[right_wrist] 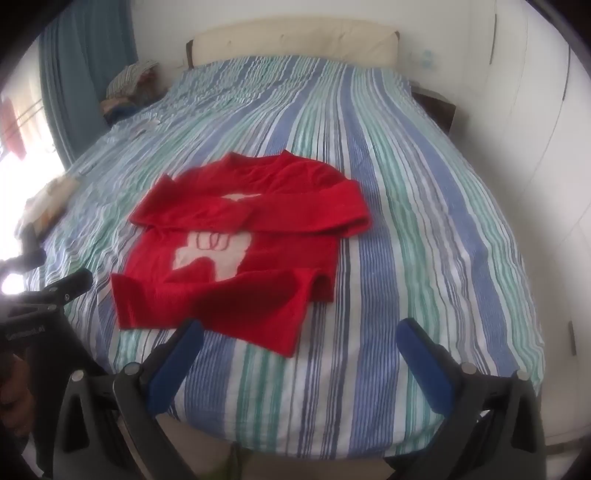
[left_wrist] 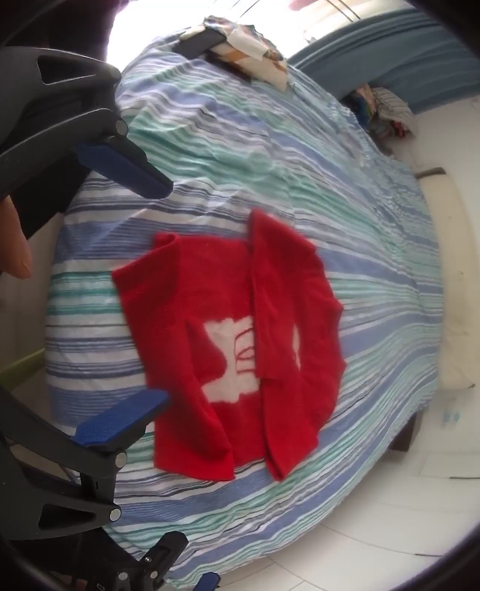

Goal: Fold small clothes

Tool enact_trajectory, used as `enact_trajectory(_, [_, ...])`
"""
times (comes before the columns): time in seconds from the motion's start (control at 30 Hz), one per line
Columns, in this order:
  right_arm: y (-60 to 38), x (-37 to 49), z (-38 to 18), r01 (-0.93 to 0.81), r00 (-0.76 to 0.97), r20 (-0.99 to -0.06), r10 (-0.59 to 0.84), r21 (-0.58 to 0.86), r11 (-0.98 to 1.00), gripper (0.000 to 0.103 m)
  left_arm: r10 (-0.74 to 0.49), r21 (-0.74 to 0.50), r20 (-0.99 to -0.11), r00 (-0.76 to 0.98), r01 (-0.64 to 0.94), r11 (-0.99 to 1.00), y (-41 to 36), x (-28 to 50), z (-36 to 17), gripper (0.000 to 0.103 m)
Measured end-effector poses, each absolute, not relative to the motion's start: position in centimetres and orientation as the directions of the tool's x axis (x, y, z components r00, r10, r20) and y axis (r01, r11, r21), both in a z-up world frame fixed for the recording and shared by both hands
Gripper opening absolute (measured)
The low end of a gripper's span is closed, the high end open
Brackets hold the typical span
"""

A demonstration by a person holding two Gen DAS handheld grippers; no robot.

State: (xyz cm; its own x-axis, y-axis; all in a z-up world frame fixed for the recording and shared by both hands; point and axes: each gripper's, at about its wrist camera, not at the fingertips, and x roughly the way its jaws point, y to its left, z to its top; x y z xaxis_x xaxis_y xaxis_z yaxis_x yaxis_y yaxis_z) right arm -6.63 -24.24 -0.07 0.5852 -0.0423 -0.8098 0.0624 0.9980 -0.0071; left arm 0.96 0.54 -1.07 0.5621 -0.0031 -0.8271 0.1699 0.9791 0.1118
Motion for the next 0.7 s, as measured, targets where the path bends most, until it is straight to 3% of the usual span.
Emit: enact_trajectory(0.7, [-23.84,-5.61,0.04,0.106,0.551,-0.811,-0.196,-0.165,0.981,0.102,-0.002,0.104,-0.835,0.550,0.162,0.981,1.02,1.33,-1.54,0.103])
